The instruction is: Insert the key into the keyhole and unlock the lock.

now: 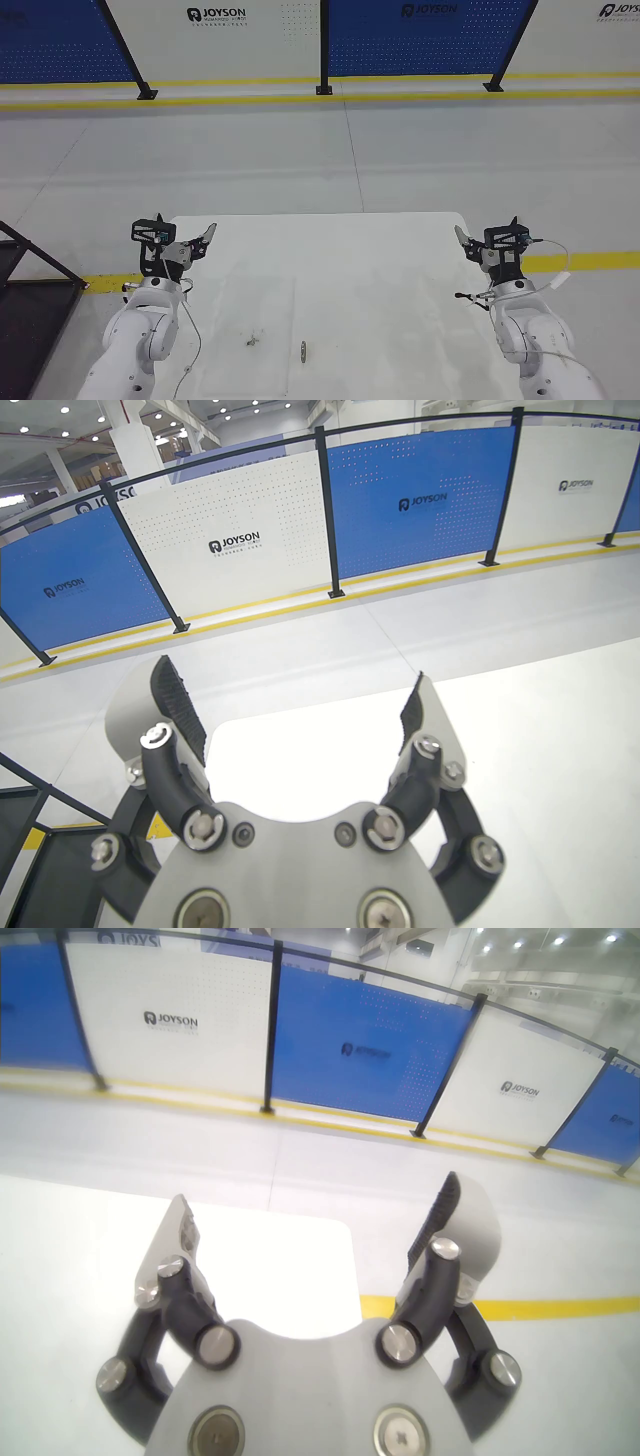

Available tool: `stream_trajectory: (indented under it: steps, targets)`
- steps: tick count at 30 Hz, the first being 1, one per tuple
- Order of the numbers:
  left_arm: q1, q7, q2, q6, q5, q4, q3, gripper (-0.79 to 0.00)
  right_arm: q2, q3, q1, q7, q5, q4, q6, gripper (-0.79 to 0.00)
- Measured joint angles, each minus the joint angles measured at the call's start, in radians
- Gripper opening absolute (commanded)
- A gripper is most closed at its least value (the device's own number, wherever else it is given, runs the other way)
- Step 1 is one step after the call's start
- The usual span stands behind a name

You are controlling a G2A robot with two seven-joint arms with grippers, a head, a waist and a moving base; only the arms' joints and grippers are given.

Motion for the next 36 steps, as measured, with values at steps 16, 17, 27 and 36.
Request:
stream_trajectory:
  steps: [16,17,27,36]
  targets:
    - [0.047,-0.031,0.006,-0.097,-0.017,-0.053,-0.044,0.000,0.000,0.000,0.000,0.000,0.000,0.000,0.000,0.000]
    - [0.067,-0.038,0.008,-0.123,-0.032,-0.074,-0.061,0.000,0.000,0.000,0.000,0.000,0.000,0.000,0.000,0.000]
    - [0.376,-0.140,0.029,-0.442,-0.003,-0.308,-0.238,0.000,0.000,0.000,0.000,0.000,0.000,0.000,0.000,0.000]
    - [0.564,-0.208,0.027,-0.512,0.052,-0.405,-0.234,0.000,0.000,0.000,0.000,0.000,0.000,0.000,0.000,0.000]
